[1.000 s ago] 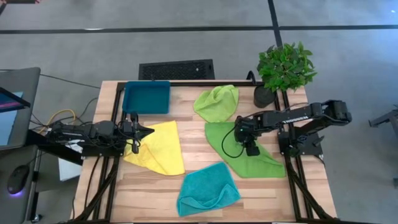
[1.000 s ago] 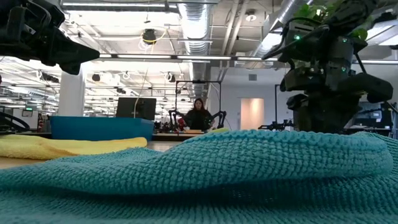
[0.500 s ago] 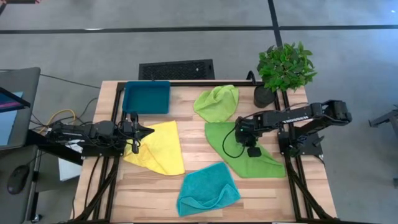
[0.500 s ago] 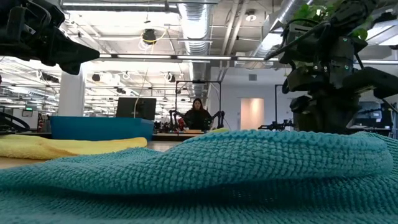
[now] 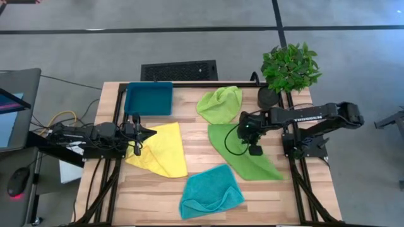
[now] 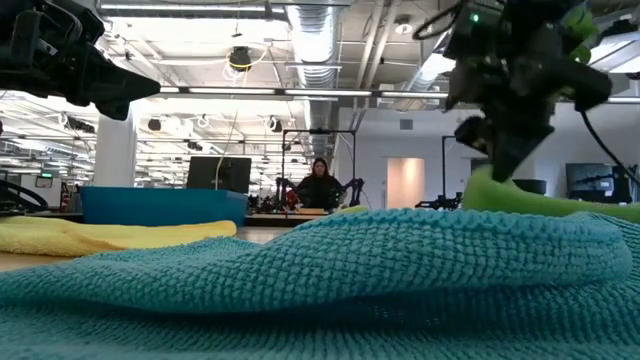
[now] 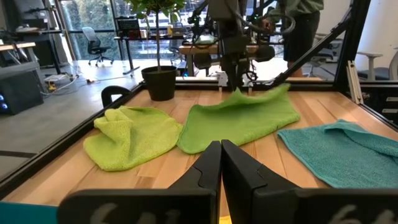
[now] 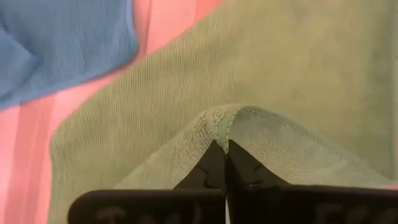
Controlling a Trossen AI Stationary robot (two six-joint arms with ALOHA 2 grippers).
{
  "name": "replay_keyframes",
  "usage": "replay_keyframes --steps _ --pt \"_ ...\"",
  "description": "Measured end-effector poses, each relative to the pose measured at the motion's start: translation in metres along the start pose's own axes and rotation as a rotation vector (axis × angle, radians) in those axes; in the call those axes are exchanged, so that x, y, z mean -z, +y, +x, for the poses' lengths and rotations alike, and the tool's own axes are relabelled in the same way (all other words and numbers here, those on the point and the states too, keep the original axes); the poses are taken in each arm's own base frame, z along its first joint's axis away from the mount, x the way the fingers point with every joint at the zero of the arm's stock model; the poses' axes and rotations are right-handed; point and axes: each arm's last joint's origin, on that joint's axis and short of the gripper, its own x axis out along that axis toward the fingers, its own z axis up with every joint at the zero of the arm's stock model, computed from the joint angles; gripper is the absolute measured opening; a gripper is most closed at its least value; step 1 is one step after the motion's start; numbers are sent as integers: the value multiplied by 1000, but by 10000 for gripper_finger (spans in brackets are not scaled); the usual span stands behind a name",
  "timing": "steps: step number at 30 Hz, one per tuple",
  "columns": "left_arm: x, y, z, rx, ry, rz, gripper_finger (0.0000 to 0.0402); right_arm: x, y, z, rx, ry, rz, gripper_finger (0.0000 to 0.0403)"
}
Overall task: Fold microfiber towels
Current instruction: Fold the green towel
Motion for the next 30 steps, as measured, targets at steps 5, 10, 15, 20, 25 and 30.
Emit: replay_keyframes --steps 5,10,15,20,25,30 --pt "-1 0 0 0 -5 -17 0 -8 -2 -14 21 -55 100 8" --pt "-2 0 0 -9 -25 -75 0 -11 -2 -21 27 -84 120 8" --pt "-11 1 0 -7 -118 -195 0 -4 7 -27 10 -44 103 4" --pt "-13 2 1 -67 -114 -203 0 -2 16 -35 35 -63 66 11" --pt "-30 3 6 -148 -73 -137 0 -1 18 -42 76 -97 58 6" --pt "-55 -1 20 -171 6 -26 0 -1 18 -45 78 -116 86 9"
